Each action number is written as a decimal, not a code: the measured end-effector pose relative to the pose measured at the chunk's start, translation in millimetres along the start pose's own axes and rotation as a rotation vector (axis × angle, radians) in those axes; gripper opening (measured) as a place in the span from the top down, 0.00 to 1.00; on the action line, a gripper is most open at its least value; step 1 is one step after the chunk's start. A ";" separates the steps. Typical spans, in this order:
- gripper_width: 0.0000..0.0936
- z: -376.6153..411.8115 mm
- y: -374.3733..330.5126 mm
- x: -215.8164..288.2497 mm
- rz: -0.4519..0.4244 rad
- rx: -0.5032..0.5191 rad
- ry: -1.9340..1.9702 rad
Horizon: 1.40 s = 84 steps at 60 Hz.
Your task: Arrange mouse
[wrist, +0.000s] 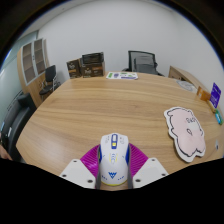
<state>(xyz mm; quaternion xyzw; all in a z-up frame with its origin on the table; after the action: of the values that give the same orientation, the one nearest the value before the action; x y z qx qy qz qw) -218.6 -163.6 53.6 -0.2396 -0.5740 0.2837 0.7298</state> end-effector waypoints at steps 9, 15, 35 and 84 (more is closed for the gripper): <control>0.62 -19.5 -20.1 56.3 -0.066 -0.015 0.082; 0.62 -72.4 -21.8 107.6 -0.142 -0.068 0.096; 0.62 -221.5 33.8 143.1 -0.087 -0.114 0.150; 0.11 -128.6 -139.7 56.6 -0.128 -0.121 0.199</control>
<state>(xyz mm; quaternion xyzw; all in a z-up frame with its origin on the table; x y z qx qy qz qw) -63.7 -228.9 158.5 -0.2730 -0.5290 0.1764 0.7839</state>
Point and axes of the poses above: the point between the fingertips, and its own axes, seen from behind it with the camera up: z to the left, x up, y forward, the way the camera looks, the point moved 10 cm from there along -y, backward, against the way the camera looks, and after that the axes turned 14 degrees about y, right-handed, at the moved point
